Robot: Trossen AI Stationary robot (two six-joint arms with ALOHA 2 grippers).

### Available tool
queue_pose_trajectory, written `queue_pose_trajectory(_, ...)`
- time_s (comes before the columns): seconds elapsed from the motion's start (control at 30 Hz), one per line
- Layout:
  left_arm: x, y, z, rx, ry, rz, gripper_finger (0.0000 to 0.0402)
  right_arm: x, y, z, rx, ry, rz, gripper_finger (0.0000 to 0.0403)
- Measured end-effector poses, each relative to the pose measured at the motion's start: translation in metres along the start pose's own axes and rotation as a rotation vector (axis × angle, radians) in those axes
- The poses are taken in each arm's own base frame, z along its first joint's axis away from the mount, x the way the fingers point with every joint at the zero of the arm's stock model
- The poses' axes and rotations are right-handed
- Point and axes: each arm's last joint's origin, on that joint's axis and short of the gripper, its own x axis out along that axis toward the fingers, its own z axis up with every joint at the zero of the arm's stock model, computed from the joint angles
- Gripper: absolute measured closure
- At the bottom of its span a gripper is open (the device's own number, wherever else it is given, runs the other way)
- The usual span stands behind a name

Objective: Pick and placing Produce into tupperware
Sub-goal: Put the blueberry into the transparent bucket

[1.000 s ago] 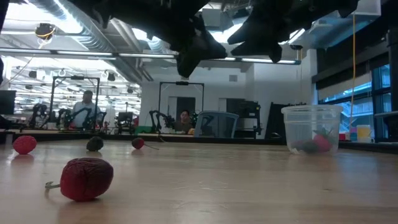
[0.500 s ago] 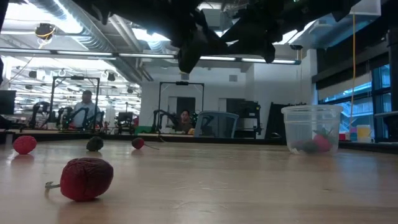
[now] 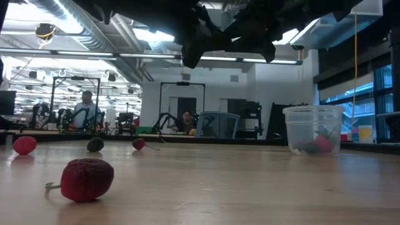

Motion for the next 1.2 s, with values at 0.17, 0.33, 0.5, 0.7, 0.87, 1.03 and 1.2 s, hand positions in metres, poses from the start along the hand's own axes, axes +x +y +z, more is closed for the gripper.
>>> queue_pose_trajectory(0.17,0.0002,0.0004,0.0001,0.003,-0.002,0.002,0.034,0.0002,-0.0005,0.0003,0.0,0.001,0.002,0.0259)
queue_pose_trajectory(0.33,0.0001,0.001,0.0006,0.033,-0.006,0.01,0.0339,0.0002,-0.0007,0.0002,-0.025,0.005,-0.001,0.032)
queue_pose_trajectory(0.5,0.0,0.0013,0.0008,0.037,-0.005,0.016,0.0339,0.0001,-0.0009,0.0,-0.056,0.006,-0.006,0.0346)
queue_pose_trajectory(0.7,-0.0001,0.0009,0.0006,0.04,-0.004,0.012,0.0339,0.0001,-0.001,0.0,-0.073,0.006,-0.006,0.0346)
queue_pose_trajectory(0.87,-0.0001,-0.0004,-0.001,0.056,0.013,0.003,0.0339,0.0005,-0.0019,-0.0008,-0.082,0.016,-0.008,0.0346)
queue_pose_trajectory(1.03,0.0001,-0.0016,-0.0024,0.04,0.035,-0.005,0.0328,0.0013,-0.0053,-0.003,-0.085,0.05,-0.022,0.0354)
queue_pose_trajectory(1.2,-0.0003,-0.0014,-0.0029,-0.05,0.056,0.017,0.0281,0.0019,-0.0087,-0.0073,-0.093,0.079,-0.058,0.0356)
